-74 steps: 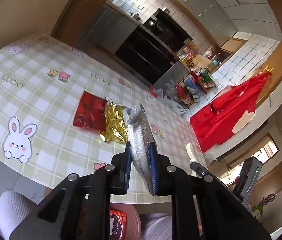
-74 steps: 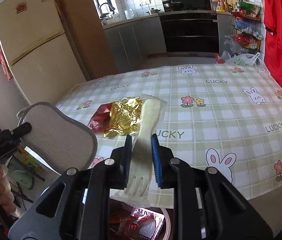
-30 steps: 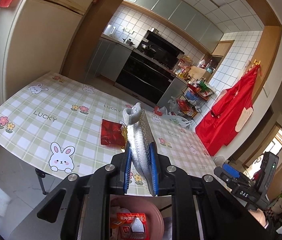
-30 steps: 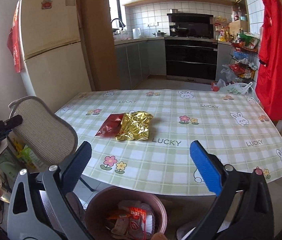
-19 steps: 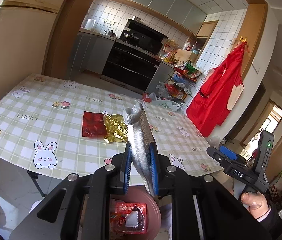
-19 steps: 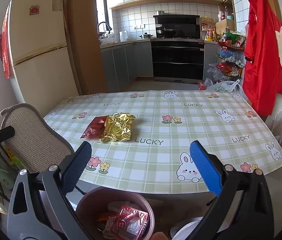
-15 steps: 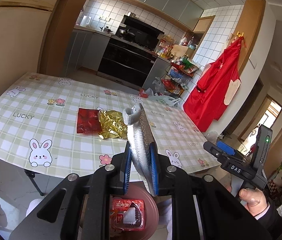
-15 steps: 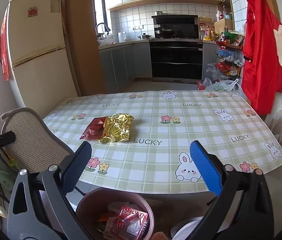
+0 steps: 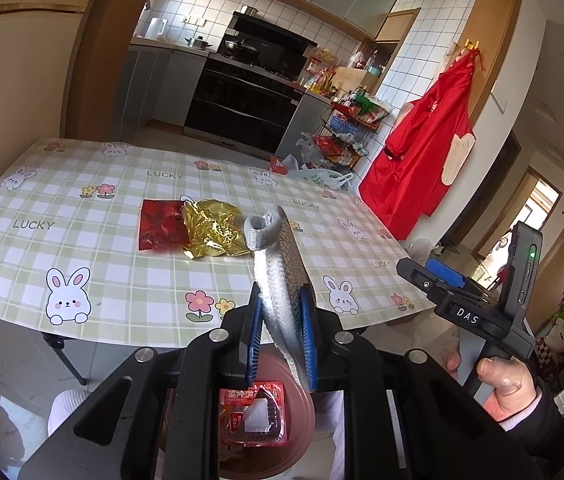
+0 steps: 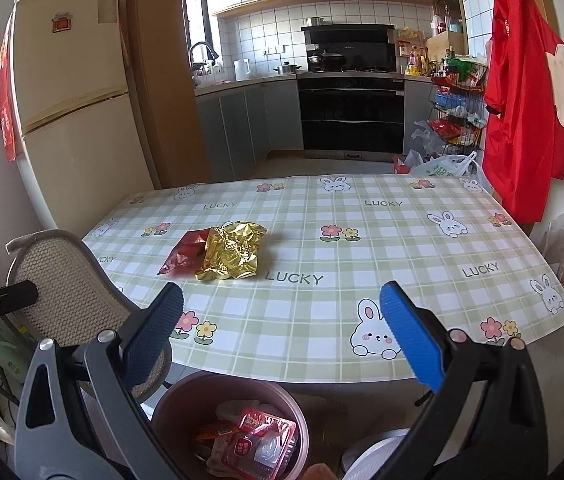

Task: Collect trash
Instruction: 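Lower the grey mesh pad into the bin and open the left tool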

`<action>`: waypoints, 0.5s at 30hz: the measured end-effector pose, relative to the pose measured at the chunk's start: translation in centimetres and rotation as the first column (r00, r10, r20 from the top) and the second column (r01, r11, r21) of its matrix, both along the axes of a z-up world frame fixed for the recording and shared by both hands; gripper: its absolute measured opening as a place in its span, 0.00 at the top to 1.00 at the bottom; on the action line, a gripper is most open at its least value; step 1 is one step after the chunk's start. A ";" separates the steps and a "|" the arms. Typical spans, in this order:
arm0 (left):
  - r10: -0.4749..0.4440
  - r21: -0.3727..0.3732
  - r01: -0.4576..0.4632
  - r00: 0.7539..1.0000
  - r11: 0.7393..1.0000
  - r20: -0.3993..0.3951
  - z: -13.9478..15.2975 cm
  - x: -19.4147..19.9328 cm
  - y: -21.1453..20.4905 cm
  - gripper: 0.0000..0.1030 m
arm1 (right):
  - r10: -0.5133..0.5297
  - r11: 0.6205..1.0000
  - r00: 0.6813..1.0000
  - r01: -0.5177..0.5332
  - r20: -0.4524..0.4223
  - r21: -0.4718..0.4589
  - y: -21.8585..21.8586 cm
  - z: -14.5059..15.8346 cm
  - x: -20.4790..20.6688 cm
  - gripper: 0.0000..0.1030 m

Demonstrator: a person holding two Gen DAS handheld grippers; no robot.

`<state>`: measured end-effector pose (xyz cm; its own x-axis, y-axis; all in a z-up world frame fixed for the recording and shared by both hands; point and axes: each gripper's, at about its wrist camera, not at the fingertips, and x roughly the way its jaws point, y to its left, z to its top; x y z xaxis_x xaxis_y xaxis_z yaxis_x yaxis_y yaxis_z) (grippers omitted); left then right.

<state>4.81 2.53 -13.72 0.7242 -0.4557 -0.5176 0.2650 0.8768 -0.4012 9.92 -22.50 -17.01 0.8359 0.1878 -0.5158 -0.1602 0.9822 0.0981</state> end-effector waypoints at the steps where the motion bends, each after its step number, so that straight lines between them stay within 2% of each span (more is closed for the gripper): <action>1: -0.001 0.000 0.001 1.000 1.000 -0.003 -0.1 0.0 0.0 0.83 | -0.001 1.000 1.000 0.001 0.000 0.000 0.0 0.0 0.0 0.06; 15: -0.023 0.003 0.023 0.999 1.000 -0.034 -0.5 0.1 -0.4 0.83 | 0.003 1.000 1.000 -0.003 -0.011 0.001 0.1 -0.2 0.1 0.06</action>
